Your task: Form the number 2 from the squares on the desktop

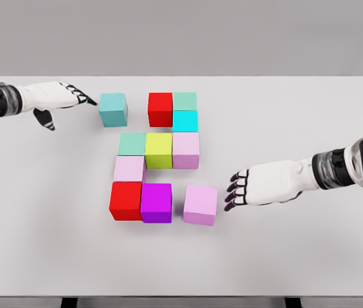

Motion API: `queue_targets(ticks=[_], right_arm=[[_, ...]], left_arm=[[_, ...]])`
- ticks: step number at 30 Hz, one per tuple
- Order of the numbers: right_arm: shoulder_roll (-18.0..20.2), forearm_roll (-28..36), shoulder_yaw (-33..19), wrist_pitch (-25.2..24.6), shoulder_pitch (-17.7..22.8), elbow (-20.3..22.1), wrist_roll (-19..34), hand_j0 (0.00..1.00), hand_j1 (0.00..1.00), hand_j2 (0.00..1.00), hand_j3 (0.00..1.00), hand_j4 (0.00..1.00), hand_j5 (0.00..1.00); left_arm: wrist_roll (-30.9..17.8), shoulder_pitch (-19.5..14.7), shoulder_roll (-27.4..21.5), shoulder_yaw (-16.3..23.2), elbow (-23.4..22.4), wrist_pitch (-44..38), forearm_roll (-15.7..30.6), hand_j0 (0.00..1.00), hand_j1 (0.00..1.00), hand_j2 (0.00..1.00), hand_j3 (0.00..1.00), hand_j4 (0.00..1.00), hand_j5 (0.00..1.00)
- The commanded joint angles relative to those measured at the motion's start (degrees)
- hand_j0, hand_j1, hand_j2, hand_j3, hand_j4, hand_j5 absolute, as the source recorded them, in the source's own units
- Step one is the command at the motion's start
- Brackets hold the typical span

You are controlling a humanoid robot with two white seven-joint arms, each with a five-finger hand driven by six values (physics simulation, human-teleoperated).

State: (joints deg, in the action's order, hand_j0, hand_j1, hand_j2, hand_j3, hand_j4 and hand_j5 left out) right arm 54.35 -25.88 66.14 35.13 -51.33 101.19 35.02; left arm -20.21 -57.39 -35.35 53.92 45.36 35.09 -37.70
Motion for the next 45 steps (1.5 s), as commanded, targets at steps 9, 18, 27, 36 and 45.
queue_targets(ticks=[9,18,27,36,45], right_arm=[[-0.3,4.78,0.04,-0.13,0.7,0.06,-0.02,0.99,0.99,0.99,0.99,0.99,0.99],[-0.91,6.36,0.04,-0.13,1.49,0.06,-0.02,0.99,0.99,0.99,0.99,0.99,0.99],[-1.35,6.01,-0.05,-0.13,1.76,-0.03,-0.02,0.99,0.99,0.99,0.99,0.99,0.99],[-0.91,4.08,-0.84,-0.13,1.76,-0.21,-0.02,0.99,0.99,0.99,0.99,0.99,0.99],[-1.44,4.08,-0.84,-0.13,1.67,-0.12,-0.02,0.99,0.99,0.99,0.99,0.99,0.99]], left_arm=[[0.09,-0.09,-0.77,1.37,2.18,-0.09,0.26,1.0,1.0,1.0,1.0,1.0,1.0],[0.09,-0.09,-0.68,1.45,4.03,-0.09,0.26,1.0,1.0,1.0,1.0,1.0,1.0],[0.09,0.0,-0.42,1.45,4.38,-0.09,0.26,1.0,1.0,1.0,1.0,1.0,1.0],[0.09,0.0,0.63,1.45,4.21,-0.09,0.17,1.0,1.0,1.0,1.0,1.0,1.0],[0.09,-0.09,0.72,1.45,4.29,-0.09,0.17,1.0,1.0,1.0,1.0,1.0,1.0]])
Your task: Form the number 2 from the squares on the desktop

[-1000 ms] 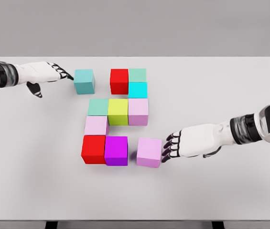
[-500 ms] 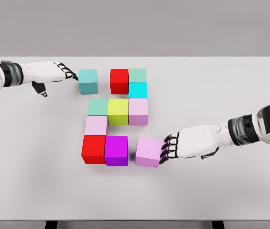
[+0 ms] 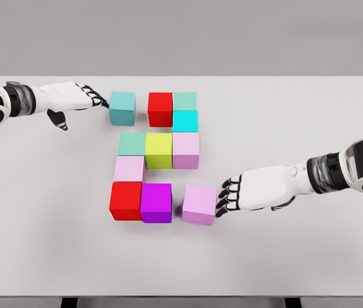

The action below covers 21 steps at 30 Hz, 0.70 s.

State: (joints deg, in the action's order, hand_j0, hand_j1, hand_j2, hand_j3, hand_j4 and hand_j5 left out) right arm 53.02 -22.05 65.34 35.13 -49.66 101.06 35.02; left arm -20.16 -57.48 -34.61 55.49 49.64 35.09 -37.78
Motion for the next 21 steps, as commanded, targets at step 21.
queue_targets(ticks=[21], right_arm=[[-1.78,-0.28,-0.48,-0.13,-0.18,0.01,-0.02,0.99,0.99,0.99,0.99,0.99,0.99]], left_arm=[[0.03,-0.09,1.21,-0.12,-0.24,-0.09,0.16,1.0,1.0,1.0,1.0,1.0,1.0]])
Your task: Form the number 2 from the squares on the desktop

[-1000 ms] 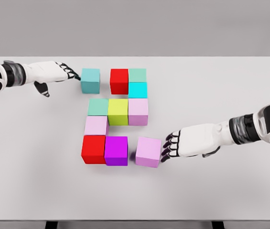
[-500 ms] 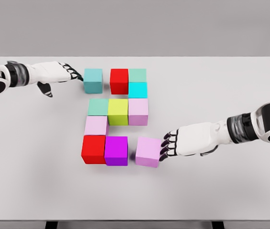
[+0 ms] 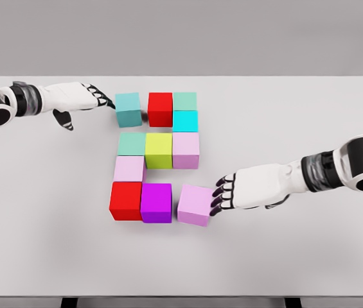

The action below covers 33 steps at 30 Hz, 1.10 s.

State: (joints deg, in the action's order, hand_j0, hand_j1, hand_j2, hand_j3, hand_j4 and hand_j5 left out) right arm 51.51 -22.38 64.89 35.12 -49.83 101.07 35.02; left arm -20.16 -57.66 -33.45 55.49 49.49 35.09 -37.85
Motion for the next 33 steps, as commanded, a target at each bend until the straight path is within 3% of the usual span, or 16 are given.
queue_targets(ticks=[1,33], right_arm=[[-0.27,0.05,-0.02,-0.12,0.0,0.01,-0.02,0.99,0.99,0.99,0.99,0.99,0.99],[-1.59,-0.3,-1.61,-0.12,-0.09,-0.34,-0.02,0.99,0.99,0.99,0.99,0.99,0.99]], left_arm=[[0.03,-0.17,-0.04,-0.11,-0.19,-0.09,0.24,1.0,1.0,1.0,1.0,1.0,1.0],[0.03,-0.53,1.28,-0.11,-0.45,-0.09,0.15,1.0,1.0,1.0,1.0,1.0,1.0]])
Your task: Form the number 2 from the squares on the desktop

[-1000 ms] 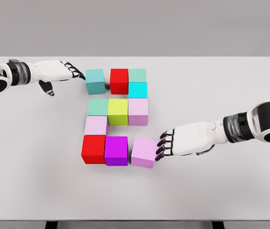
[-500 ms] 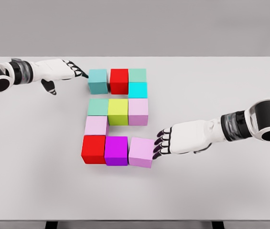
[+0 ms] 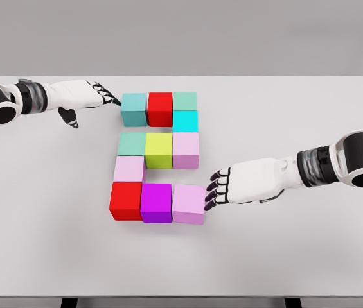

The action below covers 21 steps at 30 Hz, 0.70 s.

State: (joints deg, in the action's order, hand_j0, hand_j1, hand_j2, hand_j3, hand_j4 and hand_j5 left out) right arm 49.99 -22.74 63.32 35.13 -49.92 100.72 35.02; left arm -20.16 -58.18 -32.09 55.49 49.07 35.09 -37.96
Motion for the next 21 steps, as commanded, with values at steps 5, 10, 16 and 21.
queue_targets(ticks=[5,10,16,21], right_arm=[[0.02,-0.02,-0.04,-0.13,0.0,-0.17,-0.02,0.99,0.99,0.99,0.99,0.99,0.99],[-0.07,-0.02,-0.04,-0.13,0.0,-0.17,-0.02,0.99,0.99,0.99,0.99,0.99,0.99],[-0.86,-0.11,-0.04,-0.13,0.0,-0.26,-0.02,0.99,0.99,0.99,0.99,0.99,0.99],[-0.77,-0.11,-0.13,-0.13,-0.09,-0.35,-0.02,0.99,0.99,0.99,0.99,0.99,0.99]], left_arm=[[0.03,0.0,0.01,-0.12,0.15,-0.09,0.25,1.0,1.0,1.0,1.0,1.0,1.0],[0.03,0.0,0.01,-0.12,0.23,-0.09,0.25,1.0,1.0,1.0,1.0,1.0,1.0],[0.03,0.0,0.01,-0.12,0.32,-0.09,0.25,1.0,1.0,1.0,1.0,1.0,1.0],[-0.06,0.0,0.01,-0.12,0.23,-0.09,0.25,1.0,1.0,1.0,1.0,1.0,1.0]])
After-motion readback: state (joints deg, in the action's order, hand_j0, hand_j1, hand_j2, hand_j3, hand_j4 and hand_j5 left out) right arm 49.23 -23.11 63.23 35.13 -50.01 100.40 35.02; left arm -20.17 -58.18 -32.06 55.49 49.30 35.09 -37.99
